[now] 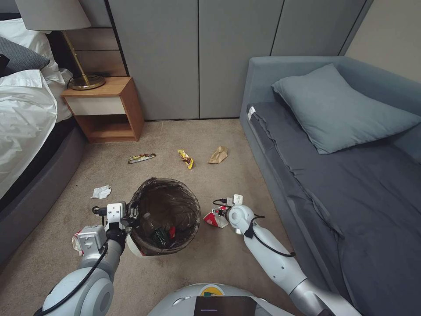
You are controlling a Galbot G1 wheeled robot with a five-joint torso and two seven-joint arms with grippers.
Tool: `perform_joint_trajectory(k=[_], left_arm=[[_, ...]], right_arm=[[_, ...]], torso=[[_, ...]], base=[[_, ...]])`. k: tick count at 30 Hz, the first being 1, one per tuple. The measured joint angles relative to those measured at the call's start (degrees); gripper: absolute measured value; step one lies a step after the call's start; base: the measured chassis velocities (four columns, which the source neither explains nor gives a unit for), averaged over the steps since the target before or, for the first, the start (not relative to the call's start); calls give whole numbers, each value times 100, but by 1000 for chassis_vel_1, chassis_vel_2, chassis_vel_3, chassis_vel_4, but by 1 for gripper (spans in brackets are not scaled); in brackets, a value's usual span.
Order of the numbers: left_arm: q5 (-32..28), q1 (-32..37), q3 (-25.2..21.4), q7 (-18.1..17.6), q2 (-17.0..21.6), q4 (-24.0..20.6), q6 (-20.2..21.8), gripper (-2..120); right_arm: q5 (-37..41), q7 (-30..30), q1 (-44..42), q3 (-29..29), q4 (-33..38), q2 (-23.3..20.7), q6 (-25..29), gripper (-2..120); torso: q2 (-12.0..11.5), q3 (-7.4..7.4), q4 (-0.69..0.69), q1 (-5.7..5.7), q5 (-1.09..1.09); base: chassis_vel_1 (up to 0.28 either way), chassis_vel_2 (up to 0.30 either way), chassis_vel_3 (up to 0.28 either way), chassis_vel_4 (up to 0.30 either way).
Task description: Pick up the trash bin, then pick up the garbage from the floor and place it into the trash bin.
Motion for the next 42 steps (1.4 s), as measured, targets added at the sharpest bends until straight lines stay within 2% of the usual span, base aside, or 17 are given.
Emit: perform_joint_trajectory(k=[8,42], left_arm=[[-16,-27,-27,1,8,0,-3,7],[-1,-163,24,3,-36,0,-20,7]], right_arm=[[41,133,1,0,-146,105,117,100],[-151,52,-80,114,-489,347,263,98]], torso=[[0,0,0,0,1],[0,0,0,0,1]], base=[[0,0,0,0],[0,0,0,0]])
